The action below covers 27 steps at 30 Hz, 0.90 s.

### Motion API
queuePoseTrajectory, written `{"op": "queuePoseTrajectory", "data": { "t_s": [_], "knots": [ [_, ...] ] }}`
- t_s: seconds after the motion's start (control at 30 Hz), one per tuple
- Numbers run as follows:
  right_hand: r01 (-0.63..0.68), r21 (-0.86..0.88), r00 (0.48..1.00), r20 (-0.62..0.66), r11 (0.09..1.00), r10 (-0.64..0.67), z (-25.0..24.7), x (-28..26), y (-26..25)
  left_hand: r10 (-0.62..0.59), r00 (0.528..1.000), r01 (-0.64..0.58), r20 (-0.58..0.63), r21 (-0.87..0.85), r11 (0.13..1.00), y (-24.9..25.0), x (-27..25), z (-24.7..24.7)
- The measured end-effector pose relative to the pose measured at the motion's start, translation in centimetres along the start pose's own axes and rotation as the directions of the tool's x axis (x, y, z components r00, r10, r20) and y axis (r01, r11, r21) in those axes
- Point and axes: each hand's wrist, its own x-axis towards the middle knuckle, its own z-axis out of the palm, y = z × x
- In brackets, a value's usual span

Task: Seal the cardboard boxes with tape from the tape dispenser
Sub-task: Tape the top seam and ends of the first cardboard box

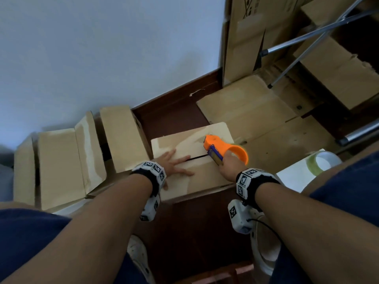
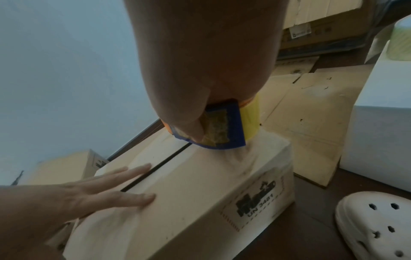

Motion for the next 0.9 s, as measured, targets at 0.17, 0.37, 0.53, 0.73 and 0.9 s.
{"op": "queuePoseTrajectory", "data": {
  "t_s": [0.17,0.37,0.53,0.73,0.9],
  "knots": [
    [-0.030,0.039,1.000,-0.009,0.999,0.030,0.0,0.5,-0.6,-0.153,0.986,0.143,-0.064,-0.130,0.981,3.1,-0.4,0.1],
    [-0.011,-0.038,0.998,0.054,0.999,0.013,0.1,0.3,-1.4,-0.255,0.960,0.254,-0.120,-0.022,0.967,7.0,-0.3,1.8],
    [0.052,-0.034,0.998,-0.037,0.998,-0.054,-0.8,0.6,-2.0,-0.182,0.973,0.189,-0.139,0.039,0.981,6.4,-1.4,1.7],
    [0.098,-0.134,0.986,-0.119,0.986,-0.114,-1.9,2.1,-3.7,-0.032,0.993,0.040,-0.110,0.066,0.997,5.9,-2.0,3.2],
    [0.111,-0.172,0.980,-0.145,0.979,-0.137,-1.7,4.2,-5.4,0.123,0.986,-0.111,-0.115,0.107,0.988,3.7,-3.1,4.6]
  ]
}}
